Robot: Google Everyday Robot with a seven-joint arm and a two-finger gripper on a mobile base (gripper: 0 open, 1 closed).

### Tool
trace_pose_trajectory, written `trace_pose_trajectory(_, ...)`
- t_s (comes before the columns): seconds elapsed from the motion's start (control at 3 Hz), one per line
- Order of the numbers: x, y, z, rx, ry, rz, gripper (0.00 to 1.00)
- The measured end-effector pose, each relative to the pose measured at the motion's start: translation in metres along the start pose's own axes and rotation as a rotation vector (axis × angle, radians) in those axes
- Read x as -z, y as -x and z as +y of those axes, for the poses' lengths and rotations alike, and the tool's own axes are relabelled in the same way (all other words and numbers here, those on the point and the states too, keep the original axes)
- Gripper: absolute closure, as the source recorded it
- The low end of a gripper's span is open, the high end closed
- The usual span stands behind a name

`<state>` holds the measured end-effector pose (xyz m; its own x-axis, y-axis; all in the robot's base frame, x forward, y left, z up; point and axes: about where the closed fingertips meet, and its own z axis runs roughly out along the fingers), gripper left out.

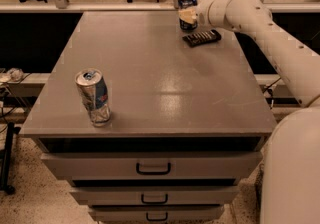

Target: Move pepsi can near rxbar chocolate

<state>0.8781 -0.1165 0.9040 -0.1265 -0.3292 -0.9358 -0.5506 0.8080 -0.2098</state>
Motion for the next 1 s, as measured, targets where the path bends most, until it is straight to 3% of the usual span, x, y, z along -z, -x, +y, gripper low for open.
trace_pose_trajectory(1.0,0.0067,-0.0180,0.0080,-0.049,0.011,0.016,0.11)
